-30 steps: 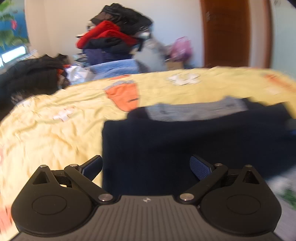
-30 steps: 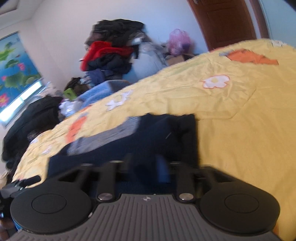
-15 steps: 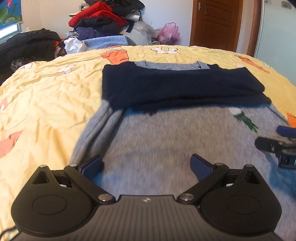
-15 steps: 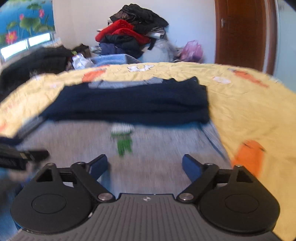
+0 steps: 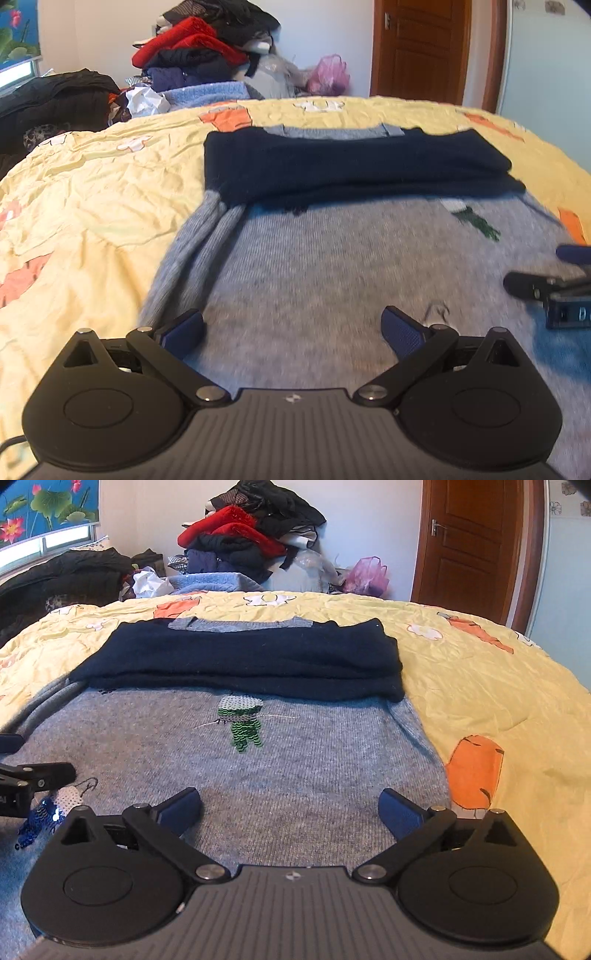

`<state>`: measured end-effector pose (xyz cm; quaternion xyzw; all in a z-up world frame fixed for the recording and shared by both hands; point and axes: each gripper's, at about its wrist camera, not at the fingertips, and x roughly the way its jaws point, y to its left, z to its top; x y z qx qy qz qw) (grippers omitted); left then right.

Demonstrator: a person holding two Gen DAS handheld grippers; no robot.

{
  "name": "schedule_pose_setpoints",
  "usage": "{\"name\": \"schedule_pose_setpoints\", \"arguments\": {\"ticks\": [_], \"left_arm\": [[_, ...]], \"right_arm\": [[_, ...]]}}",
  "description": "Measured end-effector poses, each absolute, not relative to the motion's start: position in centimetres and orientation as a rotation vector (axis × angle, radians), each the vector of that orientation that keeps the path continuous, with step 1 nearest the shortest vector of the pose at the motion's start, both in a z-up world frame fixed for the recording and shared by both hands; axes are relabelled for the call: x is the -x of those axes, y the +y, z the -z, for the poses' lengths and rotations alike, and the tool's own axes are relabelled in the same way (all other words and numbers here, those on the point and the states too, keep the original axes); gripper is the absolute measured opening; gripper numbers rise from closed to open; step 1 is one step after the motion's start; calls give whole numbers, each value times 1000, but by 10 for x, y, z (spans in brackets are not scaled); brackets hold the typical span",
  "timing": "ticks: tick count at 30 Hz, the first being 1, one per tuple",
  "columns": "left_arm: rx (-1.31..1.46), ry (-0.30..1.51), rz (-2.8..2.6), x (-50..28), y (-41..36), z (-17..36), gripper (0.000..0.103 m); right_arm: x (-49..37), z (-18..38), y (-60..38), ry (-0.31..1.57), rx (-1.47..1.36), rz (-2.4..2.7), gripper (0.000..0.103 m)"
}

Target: Fold small clothes

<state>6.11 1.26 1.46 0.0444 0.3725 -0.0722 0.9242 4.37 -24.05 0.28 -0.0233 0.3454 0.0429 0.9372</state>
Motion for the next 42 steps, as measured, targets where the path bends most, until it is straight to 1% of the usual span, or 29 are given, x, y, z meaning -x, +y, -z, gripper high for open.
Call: {"name": "schedule_pose_setpoints", "arguments": {"ticks": [4, 8, 42], "left_arm": [[-93, 819, 192, -36, 19, -19, 103], [-88, 733, 193, -15, 25, -9, 103], [-78, 733, 171, -16, 23, -11, 103]], "right_arm": [[-20, -5, -243, 715, 48, -93, 103], [-7, -4, -240, 704, 64, -90, 103], [-11, -3, -241, 703, 54, -88, 103]]}}
